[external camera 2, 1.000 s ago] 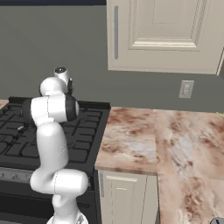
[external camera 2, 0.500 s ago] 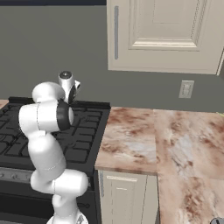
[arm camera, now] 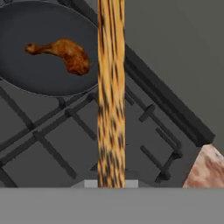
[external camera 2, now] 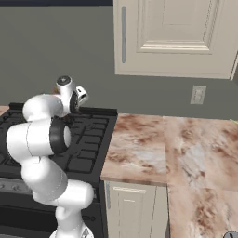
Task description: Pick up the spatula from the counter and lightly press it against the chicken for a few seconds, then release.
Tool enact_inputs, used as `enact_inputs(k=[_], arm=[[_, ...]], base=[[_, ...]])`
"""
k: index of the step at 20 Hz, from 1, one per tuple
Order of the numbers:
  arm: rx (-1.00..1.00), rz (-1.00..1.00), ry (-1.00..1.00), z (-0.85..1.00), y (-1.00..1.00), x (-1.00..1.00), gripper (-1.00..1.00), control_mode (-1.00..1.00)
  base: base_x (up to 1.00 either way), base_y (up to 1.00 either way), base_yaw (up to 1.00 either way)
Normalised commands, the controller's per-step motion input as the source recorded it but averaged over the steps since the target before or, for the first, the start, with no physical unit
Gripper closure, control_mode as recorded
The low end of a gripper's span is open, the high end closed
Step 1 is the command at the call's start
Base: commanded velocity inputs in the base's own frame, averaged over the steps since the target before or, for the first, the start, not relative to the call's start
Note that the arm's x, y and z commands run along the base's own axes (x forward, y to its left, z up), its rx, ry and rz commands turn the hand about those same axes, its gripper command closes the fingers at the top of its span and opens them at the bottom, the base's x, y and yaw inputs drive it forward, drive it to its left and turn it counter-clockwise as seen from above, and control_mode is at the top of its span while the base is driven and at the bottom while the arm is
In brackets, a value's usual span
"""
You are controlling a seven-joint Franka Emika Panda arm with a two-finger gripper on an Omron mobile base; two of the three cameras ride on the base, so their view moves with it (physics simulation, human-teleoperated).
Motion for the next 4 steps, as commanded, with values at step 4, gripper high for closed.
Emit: enact_inputs(k=[4], arm=[[0.27,-0.3,0.13,0.65,-0.13,-0.42,1.0,-1.0]], base=[[0.0,0.0,0.0]])
